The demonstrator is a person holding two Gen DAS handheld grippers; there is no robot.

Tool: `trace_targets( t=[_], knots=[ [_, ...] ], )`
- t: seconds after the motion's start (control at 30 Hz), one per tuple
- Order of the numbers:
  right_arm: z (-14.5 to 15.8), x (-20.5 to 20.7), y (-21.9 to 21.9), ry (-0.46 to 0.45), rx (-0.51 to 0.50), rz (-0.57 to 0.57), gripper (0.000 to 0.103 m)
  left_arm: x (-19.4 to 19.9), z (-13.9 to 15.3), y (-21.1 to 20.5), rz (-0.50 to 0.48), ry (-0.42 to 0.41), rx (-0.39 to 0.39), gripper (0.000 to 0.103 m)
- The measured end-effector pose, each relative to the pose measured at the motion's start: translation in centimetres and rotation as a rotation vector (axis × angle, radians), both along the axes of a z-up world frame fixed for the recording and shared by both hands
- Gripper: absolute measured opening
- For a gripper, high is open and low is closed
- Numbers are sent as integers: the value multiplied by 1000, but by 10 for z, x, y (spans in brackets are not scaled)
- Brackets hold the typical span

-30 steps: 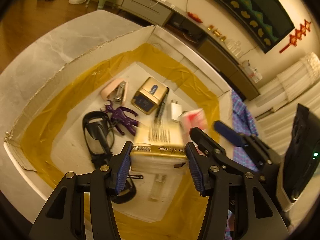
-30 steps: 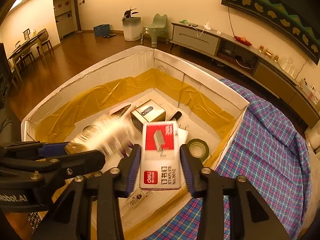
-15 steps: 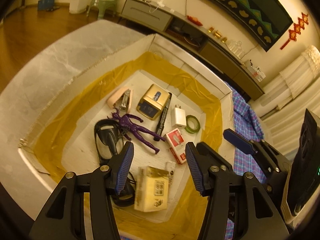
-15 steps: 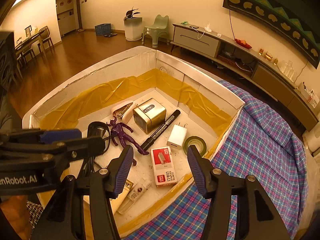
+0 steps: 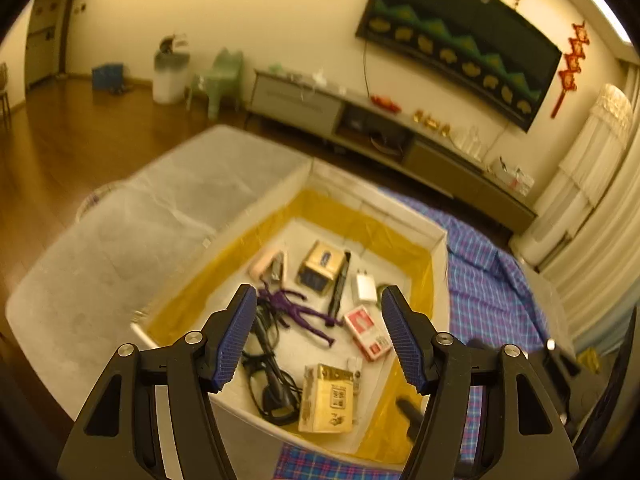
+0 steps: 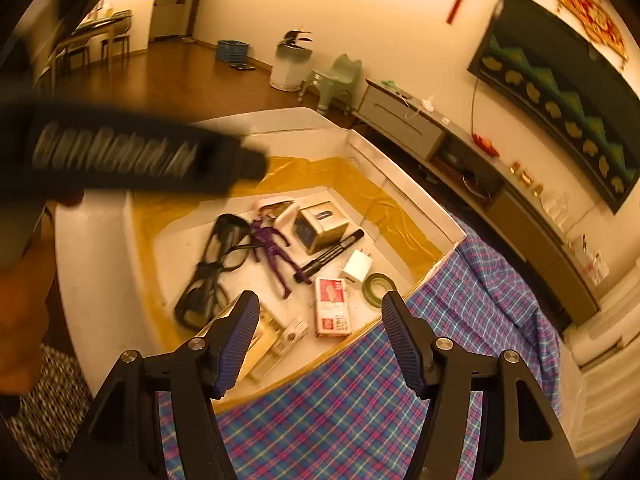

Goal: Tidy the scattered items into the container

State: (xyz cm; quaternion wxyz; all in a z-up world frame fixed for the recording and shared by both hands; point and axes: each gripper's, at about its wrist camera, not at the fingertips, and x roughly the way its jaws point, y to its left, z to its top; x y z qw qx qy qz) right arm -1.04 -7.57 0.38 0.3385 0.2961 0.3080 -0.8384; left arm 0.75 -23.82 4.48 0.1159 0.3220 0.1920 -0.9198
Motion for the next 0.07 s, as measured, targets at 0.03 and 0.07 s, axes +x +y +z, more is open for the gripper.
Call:
trace_targets(
  t=[0.03,0.07],
  knots=[
    [0,6,0,6,4,9,65,3,3,1,3,3,-17,68],
    [1,12,1,11,7,16,65,5,4,1,5,4,-29,68]
  ],
)
